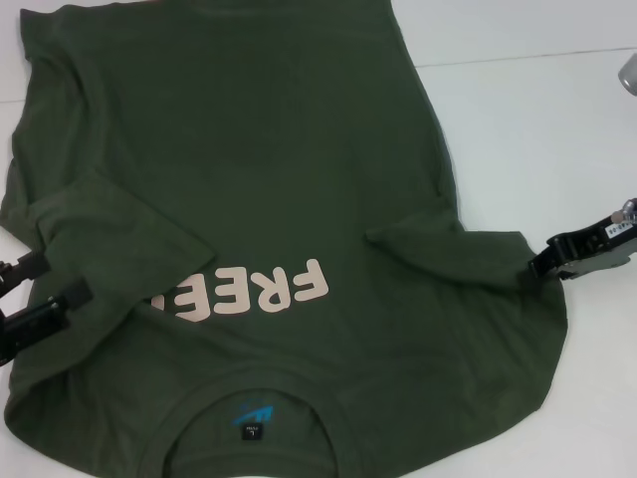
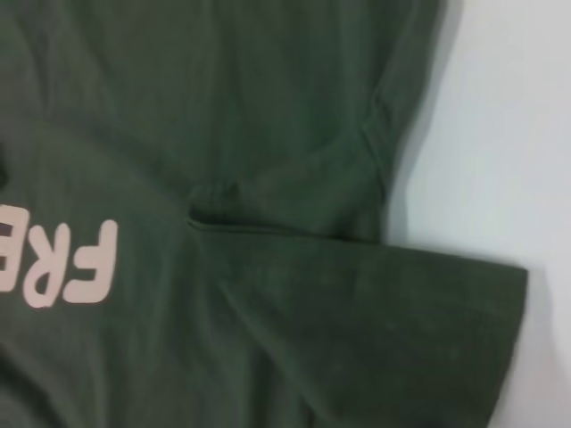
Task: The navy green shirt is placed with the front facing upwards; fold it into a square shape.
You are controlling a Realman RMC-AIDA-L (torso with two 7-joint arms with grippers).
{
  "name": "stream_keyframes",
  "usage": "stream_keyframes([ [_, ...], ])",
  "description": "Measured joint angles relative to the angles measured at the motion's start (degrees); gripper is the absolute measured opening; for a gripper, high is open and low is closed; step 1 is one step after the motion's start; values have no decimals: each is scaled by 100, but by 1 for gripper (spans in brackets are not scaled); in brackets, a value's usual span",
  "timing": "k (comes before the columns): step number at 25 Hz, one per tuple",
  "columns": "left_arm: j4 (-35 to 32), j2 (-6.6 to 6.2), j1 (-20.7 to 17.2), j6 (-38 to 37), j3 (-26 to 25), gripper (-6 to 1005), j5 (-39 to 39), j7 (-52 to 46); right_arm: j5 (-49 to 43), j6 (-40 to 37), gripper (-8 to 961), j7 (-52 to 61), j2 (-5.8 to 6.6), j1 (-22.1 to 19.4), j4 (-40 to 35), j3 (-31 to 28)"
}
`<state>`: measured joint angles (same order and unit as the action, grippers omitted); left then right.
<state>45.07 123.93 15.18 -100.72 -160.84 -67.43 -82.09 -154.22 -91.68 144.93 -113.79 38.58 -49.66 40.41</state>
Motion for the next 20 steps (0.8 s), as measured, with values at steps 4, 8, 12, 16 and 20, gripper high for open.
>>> stream_keyframes([
  [4, 0, 0, -6, -7, 0, 896, 1, 0, 49, -45, 186, -41, -34, 1, -70, 50],
  [8, -3, 0, -6, -9, 0, 896, 3, 0, 61, -111, 111, -40, -31, 22, -81, 54],
  [12, -6, 0, 1, -9, 0, 895, 3, 0, 165, -358, 36, -37, -27, 63, -96, 36],
  [16, -7, 0, 9, -9, 0, 895, 3, 0, 308, -620, 16, -37, -81, 147, -183, 102],
  [20, -7, 0, 11, -9, 0, 895, 3, 0, 310, -696, 21, -34, -189, 266, -250, 263],
])
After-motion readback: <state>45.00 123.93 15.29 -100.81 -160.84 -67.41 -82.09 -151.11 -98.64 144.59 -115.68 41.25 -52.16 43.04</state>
